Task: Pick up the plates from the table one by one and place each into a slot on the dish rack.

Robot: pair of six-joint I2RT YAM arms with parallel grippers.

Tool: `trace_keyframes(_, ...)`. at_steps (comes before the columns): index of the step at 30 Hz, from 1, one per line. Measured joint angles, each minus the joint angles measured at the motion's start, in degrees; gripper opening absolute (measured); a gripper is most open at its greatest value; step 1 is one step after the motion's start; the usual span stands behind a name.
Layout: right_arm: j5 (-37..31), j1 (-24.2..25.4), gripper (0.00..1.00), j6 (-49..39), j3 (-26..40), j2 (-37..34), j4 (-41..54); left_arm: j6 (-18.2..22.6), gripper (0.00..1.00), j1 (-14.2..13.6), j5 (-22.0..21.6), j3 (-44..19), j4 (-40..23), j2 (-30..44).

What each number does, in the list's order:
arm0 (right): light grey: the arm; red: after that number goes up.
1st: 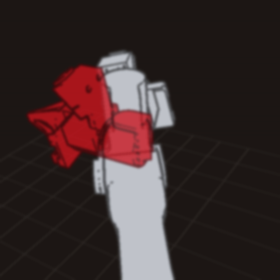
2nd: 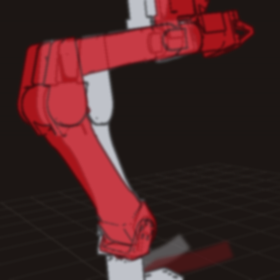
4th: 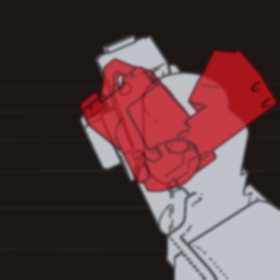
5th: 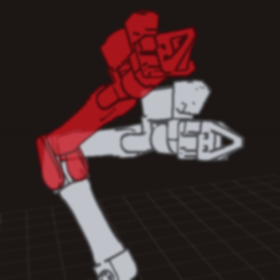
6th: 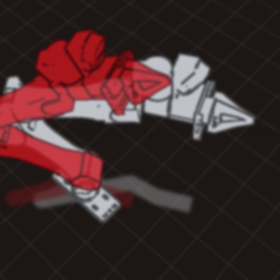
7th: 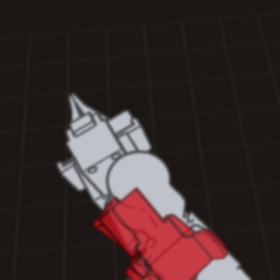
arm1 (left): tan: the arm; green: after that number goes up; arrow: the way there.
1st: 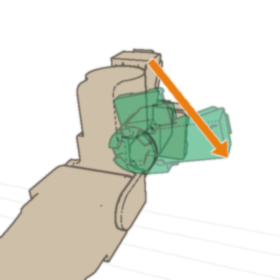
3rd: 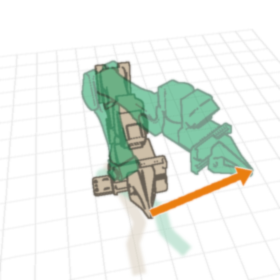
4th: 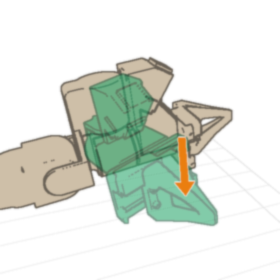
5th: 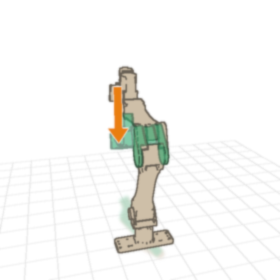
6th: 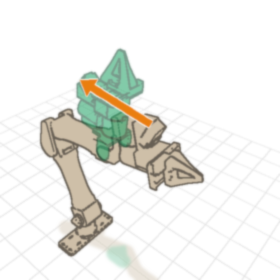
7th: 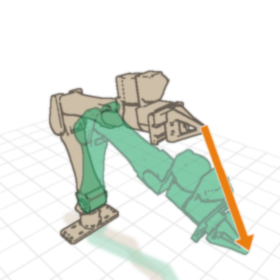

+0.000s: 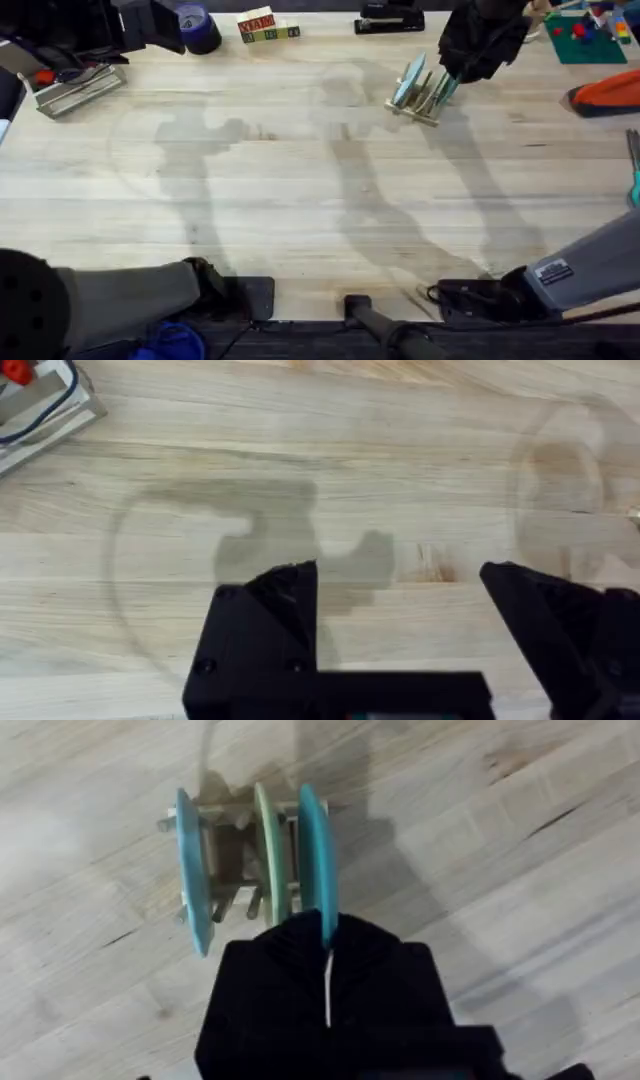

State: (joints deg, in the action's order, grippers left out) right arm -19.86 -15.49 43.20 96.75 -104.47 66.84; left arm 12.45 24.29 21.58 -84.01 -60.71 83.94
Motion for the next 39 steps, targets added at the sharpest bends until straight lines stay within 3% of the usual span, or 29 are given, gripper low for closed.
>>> trace_keyframes(13,0.02,-0.02,0.03,-0.03,-4.63,0.0,-4.07,-0.02,0.995,0.0,0.0,0.0,-0.02,0.0)
trace_keyframes(29,0.0,-0.02,0.031,0.0,-4.72,0.0,-4.32,-0.01,0.995,0.0,0.0,0.0,-0.02,0.0)
trace_keyframes(34,-0.02,-0.02,0.134,0.02,-4.73,0.0,-4.32,-0.02,0.995,0.0,0.0,0.0,0.0,0.0)
trace_keyframes(39,-0.02,-0.02,0.169,0.02,-4.73,0.0,-4.33,-0.02,0.995,0.0,0.0,0.0,-0.02,0.0)
